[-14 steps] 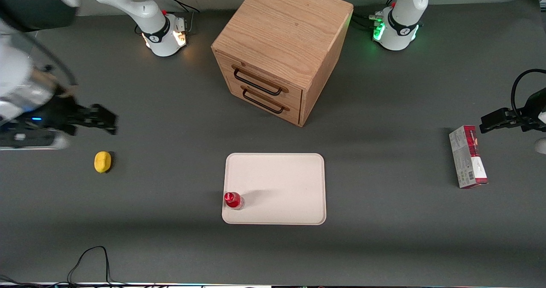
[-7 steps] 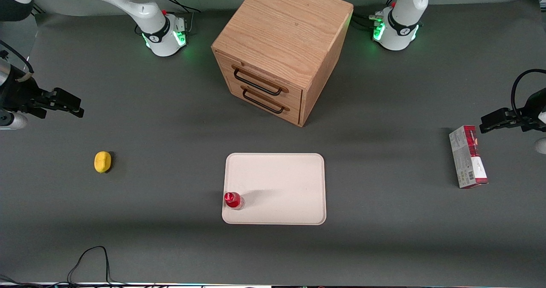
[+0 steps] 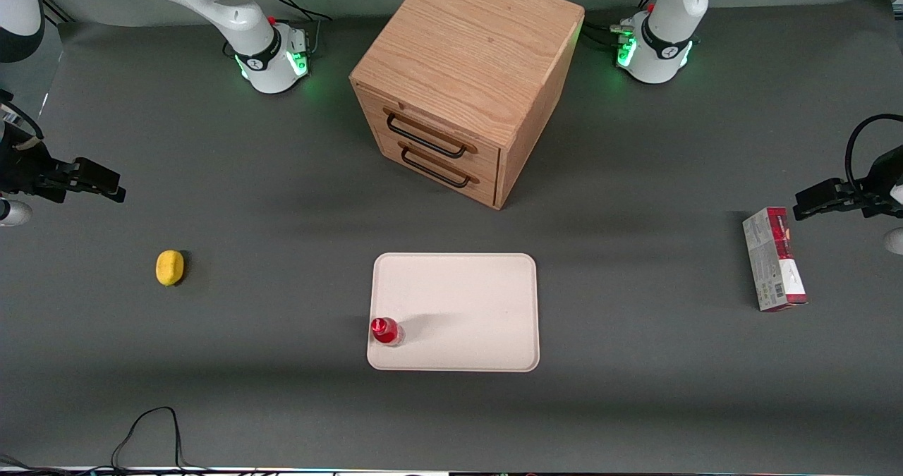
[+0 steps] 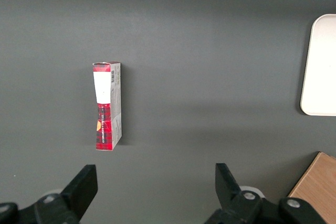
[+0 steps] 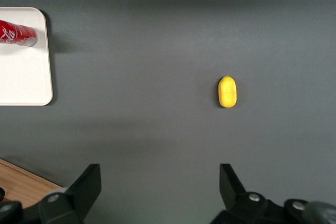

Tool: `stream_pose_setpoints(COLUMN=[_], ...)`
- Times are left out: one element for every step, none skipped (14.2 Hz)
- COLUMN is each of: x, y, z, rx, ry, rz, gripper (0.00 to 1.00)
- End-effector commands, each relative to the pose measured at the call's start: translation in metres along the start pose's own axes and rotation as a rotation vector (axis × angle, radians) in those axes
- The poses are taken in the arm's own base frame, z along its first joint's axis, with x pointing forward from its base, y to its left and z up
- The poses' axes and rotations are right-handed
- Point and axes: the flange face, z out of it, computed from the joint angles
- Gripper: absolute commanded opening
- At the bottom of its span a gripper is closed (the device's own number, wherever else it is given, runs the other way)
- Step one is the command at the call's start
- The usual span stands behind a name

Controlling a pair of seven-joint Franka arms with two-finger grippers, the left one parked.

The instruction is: Place coke bottle on tray

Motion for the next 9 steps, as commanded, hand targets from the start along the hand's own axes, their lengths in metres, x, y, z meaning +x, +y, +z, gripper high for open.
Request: stream_pose_setpoints(x=[-0.0058, -0.0055, -0.0057, -0.0062, -0.0064, -0.0064, -0.0068, -0.0064, -0.0065], y=[-0.0022, -0.0022, -0.0014, -0.0015, -0.0014, -0.0017, -0.0016, -0.0009, -0.001], z=[-0.0041, -0.0039, -0.003, -0.0026, -0.0019, -0.0019, -0.0027, -0.0019, -0.0017], rx=[0.009, 0.009, 0.009, 0.01, 0.016, 0.019, 0.019, 0.019, 0.02], ry=[0.013, 0.011, 0.008, 0.003, -0.003, -0.003, -0.002, -0.003, -0.005], rz=[0.0, 0.036, 0.049, 0.055, 0.054, 0.054, 0.052, 0.049, 0.047], gripper=[1.0, 1.0, 1.0, 1.0, 1.0, 1.0, 1.0, 1.0, 1.0])
